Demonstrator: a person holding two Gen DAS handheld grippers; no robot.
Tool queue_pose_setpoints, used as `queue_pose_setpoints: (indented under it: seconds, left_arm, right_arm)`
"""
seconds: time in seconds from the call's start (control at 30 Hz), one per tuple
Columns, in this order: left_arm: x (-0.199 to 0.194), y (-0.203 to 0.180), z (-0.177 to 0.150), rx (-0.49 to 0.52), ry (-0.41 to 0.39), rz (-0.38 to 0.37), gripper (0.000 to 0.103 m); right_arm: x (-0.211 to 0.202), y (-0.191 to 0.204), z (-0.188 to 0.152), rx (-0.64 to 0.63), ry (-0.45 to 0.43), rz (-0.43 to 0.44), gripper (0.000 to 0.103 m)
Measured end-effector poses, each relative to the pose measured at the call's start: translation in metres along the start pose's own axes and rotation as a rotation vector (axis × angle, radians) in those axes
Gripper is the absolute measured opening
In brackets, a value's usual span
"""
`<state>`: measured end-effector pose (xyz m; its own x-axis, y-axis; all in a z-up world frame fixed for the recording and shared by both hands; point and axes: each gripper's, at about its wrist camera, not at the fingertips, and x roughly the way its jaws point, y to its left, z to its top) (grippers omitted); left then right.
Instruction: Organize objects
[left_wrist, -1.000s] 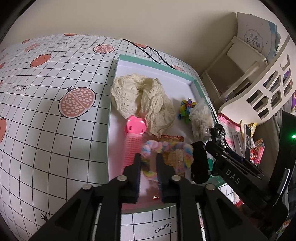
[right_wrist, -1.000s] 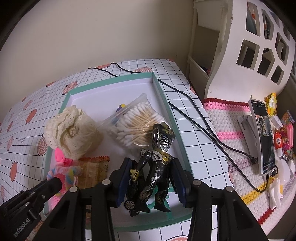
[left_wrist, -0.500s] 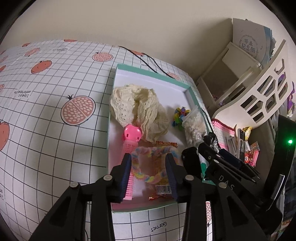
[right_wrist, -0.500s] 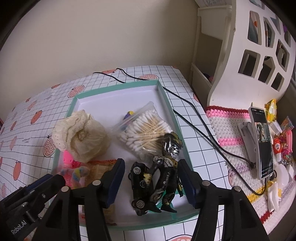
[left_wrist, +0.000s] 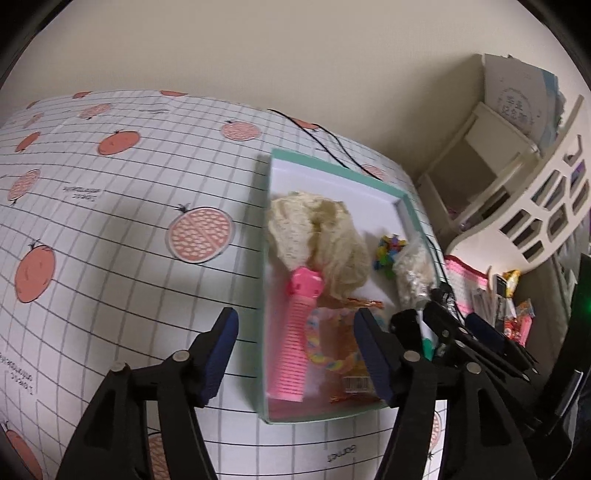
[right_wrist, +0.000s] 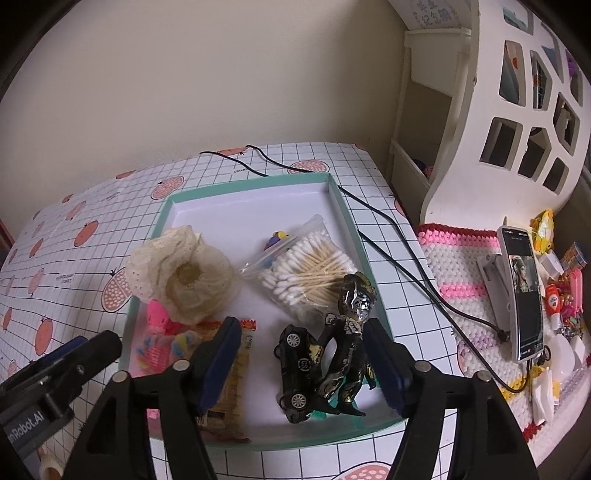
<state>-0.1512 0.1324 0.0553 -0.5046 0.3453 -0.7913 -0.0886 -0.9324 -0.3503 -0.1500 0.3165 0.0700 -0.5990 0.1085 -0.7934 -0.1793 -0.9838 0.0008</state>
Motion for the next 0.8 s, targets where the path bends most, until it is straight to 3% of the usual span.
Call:
queue_pose_setpoints:
  seconds: [0.13, 0.4, 0.7, 0.8]
  left_arm:
    - [0.001, 0.010, 0.001, -0.017, -0.004, 0.063, 0.078]
    - [0.002, 0.034, -0.001, -0.082, -0.007, 0.183, 0.087]
    - [-0.003, 0.044, -0.001, -0.087, -0.046, 0.255, 0.092]
    - [-0.003, 0.044, 0.000, -0.088, -0.050, 0.266, 0.102]
  right_arm:
    - [0.001, 0.001, -0.002, 0.006, 0.009, 0.007, 0.083]
    - [0.003, 0.005, -0.004, -0.004, 0.018, 0.014, 0.101]
    - [0.006, 0.005, -0.006, -0.004, 0.031, 0.014, 0.103]
    - [0.006, 0.005, -0.006, -0.003, 0.033, 0.015, 0.103]
